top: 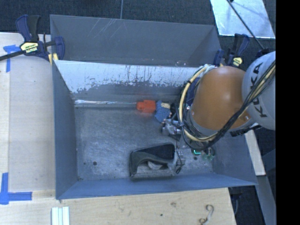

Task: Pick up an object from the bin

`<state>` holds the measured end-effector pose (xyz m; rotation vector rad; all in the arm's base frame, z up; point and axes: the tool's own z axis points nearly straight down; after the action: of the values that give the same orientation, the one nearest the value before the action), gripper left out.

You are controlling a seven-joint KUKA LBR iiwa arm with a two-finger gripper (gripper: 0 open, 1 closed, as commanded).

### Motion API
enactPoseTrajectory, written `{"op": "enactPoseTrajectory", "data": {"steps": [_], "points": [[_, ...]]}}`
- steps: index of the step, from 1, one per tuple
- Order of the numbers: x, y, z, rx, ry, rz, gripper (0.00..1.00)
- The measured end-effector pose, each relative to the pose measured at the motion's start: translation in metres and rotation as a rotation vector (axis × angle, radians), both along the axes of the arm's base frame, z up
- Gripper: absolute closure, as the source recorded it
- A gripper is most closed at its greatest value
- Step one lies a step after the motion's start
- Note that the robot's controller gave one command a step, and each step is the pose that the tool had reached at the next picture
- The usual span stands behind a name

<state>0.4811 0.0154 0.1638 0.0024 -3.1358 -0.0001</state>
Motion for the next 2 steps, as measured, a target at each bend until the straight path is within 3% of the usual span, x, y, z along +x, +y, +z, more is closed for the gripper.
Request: {"op": "enactPoseTrajectory", "data": {"steps": [1, 2], "points": [[0.0059, -0.0036, -0.0961, -0.001, 0.01, -0.055, 0.0], [0.0093, -0.0036, -0.0918, 0.0, -0.002, -0.055, 1.0]]}}
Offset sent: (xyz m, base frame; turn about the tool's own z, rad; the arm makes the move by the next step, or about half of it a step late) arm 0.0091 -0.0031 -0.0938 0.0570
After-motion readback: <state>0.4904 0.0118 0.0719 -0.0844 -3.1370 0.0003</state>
